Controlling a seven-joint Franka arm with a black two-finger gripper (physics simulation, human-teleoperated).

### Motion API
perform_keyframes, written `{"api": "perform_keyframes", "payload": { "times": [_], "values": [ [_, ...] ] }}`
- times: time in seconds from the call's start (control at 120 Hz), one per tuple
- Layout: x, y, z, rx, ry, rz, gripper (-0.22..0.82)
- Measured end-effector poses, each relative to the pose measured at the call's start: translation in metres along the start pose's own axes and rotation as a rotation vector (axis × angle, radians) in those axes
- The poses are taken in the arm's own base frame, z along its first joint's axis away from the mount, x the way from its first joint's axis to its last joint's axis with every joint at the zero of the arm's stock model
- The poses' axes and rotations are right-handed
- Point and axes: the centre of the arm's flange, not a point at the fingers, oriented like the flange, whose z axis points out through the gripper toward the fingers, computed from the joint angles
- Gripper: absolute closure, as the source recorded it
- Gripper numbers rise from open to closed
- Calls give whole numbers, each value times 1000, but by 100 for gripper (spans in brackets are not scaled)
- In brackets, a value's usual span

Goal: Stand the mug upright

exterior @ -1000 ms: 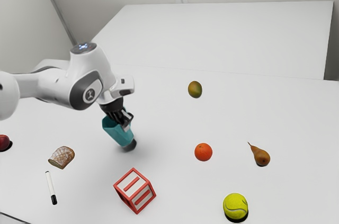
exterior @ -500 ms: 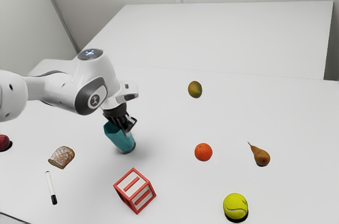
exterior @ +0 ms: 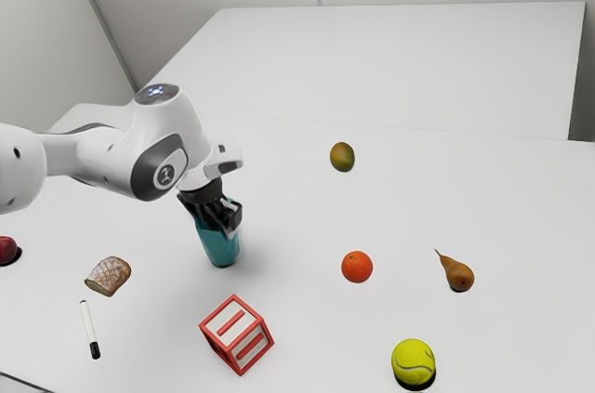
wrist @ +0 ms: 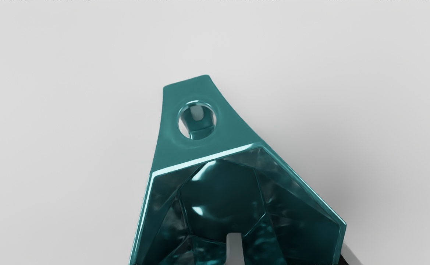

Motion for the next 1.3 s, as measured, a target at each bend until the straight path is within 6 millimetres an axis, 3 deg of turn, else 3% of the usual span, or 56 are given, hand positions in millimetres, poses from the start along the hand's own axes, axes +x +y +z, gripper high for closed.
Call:
{"api": "perform_keyframes", "payload": {
  "times": [0.333,0.5,0.942,1.3],
  "values": [
    [1,2,-22,2,43,-3,31],
    [4,1,-41,-5,62,-15,17],
    [46,-10,-162,-37,48,-49,4],
    [65,-13,-228,-44,-9,-49,3]
  ]
}}
